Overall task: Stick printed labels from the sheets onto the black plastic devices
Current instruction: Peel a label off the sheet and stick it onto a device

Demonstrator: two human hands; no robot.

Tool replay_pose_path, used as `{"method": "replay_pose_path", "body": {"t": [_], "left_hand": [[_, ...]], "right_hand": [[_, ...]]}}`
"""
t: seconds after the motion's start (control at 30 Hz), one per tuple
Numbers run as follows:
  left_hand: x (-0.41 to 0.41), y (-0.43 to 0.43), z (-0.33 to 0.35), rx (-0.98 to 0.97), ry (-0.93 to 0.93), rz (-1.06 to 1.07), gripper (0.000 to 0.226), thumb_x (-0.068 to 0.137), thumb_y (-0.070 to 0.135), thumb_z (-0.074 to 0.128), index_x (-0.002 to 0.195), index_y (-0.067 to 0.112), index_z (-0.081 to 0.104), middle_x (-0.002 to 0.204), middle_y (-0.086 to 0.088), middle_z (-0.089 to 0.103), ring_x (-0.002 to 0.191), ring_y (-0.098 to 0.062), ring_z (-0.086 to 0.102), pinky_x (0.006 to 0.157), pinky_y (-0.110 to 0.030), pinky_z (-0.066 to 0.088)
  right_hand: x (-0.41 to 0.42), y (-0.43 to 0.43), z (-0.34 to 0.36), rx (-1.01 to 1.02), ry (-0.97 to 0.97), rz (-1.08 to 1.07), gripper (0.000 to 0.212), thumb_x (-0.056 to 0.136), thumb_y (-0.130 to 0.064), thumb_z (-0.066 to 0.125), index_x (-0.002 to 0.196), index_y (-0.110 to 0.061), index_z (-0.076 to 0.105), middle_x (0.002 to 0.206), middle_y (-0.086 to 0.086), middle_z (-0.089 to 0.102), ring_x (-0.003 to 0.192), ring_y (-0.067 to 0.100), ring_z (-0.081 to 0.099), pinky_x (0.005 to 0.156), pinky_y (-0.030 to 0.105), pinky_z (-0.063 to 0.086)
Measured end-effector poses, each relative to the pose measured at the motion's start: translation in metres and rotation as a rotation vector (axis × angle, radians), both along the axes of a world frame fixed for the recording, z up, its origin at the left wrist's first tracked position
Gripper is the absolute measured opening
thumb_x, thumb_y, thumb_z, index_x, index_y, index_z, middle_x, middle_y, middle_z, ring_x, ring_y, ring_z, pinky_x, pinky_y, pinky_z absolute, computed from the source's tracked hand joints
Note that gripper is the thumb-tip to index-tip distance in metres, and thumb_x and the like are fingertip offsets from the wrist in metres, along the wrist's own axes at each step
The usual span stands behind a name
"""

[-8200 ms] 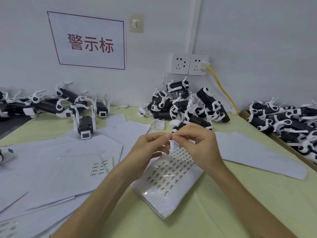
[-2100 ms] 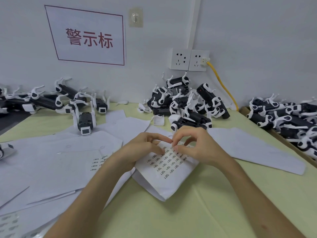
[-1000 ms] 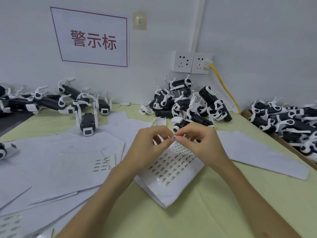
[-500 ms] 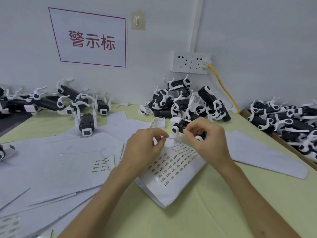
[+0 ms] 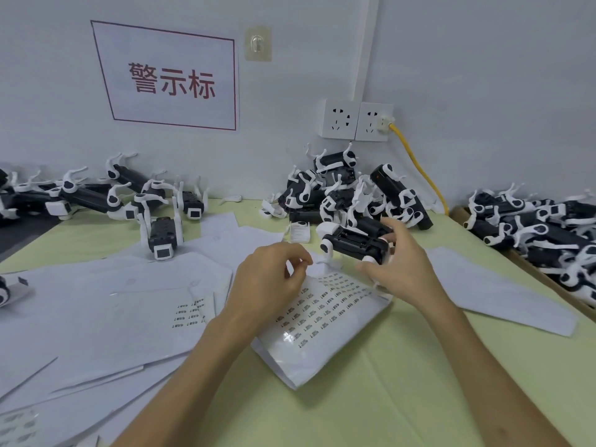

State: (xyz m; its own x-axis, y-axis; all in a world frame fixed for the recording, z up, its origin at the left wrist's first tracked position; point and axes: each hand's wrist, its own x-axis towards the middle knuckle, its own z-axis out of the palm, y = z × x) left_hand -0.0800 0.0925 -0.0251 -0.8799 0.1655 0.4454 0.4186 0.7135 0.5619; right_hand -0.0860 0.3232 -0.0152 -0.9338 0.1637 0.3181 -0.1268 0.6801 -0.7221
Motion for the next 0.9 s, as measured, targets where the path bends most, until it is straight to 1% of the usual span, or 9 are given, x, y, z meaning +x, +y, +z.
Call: {"method": "replay_pose_path", "body": {"t": [0.07, 0.2, 0.37, 0.5, 0.63, 0.7, 0.77, 0.83, 0.9], "left_hand": [[0.000, 0.000, -0.001, 0.008, 0.024, -0.010, 0.018, 0.095, 0.022, 0.062, 0.103, 0.037, 0.069, 0.094, 0.021, 0.065, 0.084, -0.002, 0.061, 0.072, -0.025, 0.045], [-0.002, 0.000, -0.003, 0.003, 0.090, -0.042, 0.044, 0.093, 0.023, 0.068, 0.136, 0.029, 0.056, 0.133, 0.014, 0.058, 0.117, -0.011, 0.056, 0.098, -0.036, 0.046], [-0.001, 0.002, 0.001, -0.026, 0.234, 0.003, 0.088, 0.082, 0.030, 0.080, 0.156, 0.023, 0.034, 0.161, 0.006, 0.035, 0.147, -0.016, 0.033, 0.113, -0.036, 0.026], [-0.001, 0.001, 0.001, -0.104, 0.365, -0.021, 0.085, 0.079, 0.033, 0.082, 0.153, 0.024, 0.040, 0.160, 0.005, 0.038, 0.150, -0.017, 0.031, 0.120, -0.044, 0.021], [-0.005, -0.002, 0.000, -0.071, 0.446, 0.056, 0.052, 0.084, 0.036, 0.078, 0.131, 0.027, 0.058, 0.127, 0.013, 0.064, 0.124, -0.011, 0.053, 0.113, -0.039, 0.025], [-0.002, 0.000, 0.003, 0.061, 0.377, 0.084, 0.046, 0.084, 0.045, 0.074, 0.123, 0.027, 0.059, 0.111, 0.019, 0.064, 0.107, -0.005, 0.056, 0.105, -0.031, 0.030], [0.001, 0.001, 0.007, 0.365, 0.213, 0.011, 0.037, 0.087, 0.044, 0.075, 0.115, 0.026, 0.058, 0.104, 0.019, 0.069, 0.096, 0.001, 0.063, 0.093, -0.021, 0.043], [0.003, 0.002, 0.013, 0.715, -0.018, -0.105, 0.035, 0.088, 0.043, 0.076, 0.111, 0.024, 0.058, 0.100, 0.013, 0.075, 0.093, 0.001, 0.069, 0.077, -0.013, 0.050], [0.002, 0.000, 0.017, 0.984, -0.265, -0.219, 0.045, 0.084, 0.048, 0.069, 0.116, 0.017, 0.061, 0.101, 0.006, 0.077, 0.088, -0.007, 0.073, 0.070, -0.015, 0.053]], "right_hand": [[-0.002, -0.001, 0.001, -0.012, 0.110, -0.025, 0.085, 0.069, -0.026, 0.087, 0.143, -0.030, 0.044, 0.120, -0.011, 0.057, 0.109, 0.012, 0.056, 0.080, 0.022, 0.039], [0.000, -0.007, 0.001, -0.071, 0.353, 0.016, 0.086, 0.070, -0.013, 0.089, 0.143, -0.028, 0.047, 0.130, -0.012, 0.054, 0.108, -0.012, 0.051, 0.086, -0.004, 0.033], [0.005, -0.010, 0.003, -0.011, 0.455, 0.194, 0.084, 0.070, -0.010, 0.089, 0.141, -0.031, 0.049, 0.136, -0.006, 0.057, 0.126, 0.007, 0.053, 0.096, 0.003, 0.038], [0.013, -0.024, 0.000, 0.002, 0.523, 0.400, 0.081, 0.071, -0.017, 0.088, 0.143, -0.021, 0.050, 0.140, -0.014, 0.056, 0.132, 0.012, 0.054, 0.109, 0.026, 0.044], [0.017, -0.038, 0.000, -0.152, 0.604, 0.463, 0.079, 0.076, -0.013, 0.085, 0.144, -0.024, 0.047, 0.143, -0.014, 0.055, 0.137, 0.018, 0.052, 0.113, 0.033, 0.043], [0.017, -0.035, 0.003, -0.210, 0.661, 0.383, 0.072, 0.081, -0.015, 0.081, 0.143, -0.030, 0.047, 0.143, -0.008, 0.056, 0.136, 0.019, 0.052, 0.111, 0.032, 0.044], [0.017, -0.028, 0.007, -0.254, 0.685, 0.292, 0.055, 0.086, -0.020, 0.076, 0.135, -0.025, 0.053, 0.134, -0.007, 0.061, 0.127, 0.020, 0.058, 0.101, 0.031, 0.050], [0.016, -0.022, 0.009, -0.334, 0.649, 0.235, 0.034, 0.088, -0.023, 0.070, 0.121, -0.021, 0.061, 0.117, -0.006, 0.067, 0.106, 0.019, 0.066, 0.086, 0.031, 0.053], [0.014, -0.021, 0.011, -0.443, 0.568, 0.237, 0.017, 0.089, -0.020, 0.067, 0.106, -0.021, 0.067, 0.098, -0.004, 0.070, 0.085, 0.017, 0.066, 0.076, 0.030, 0.053]]}}
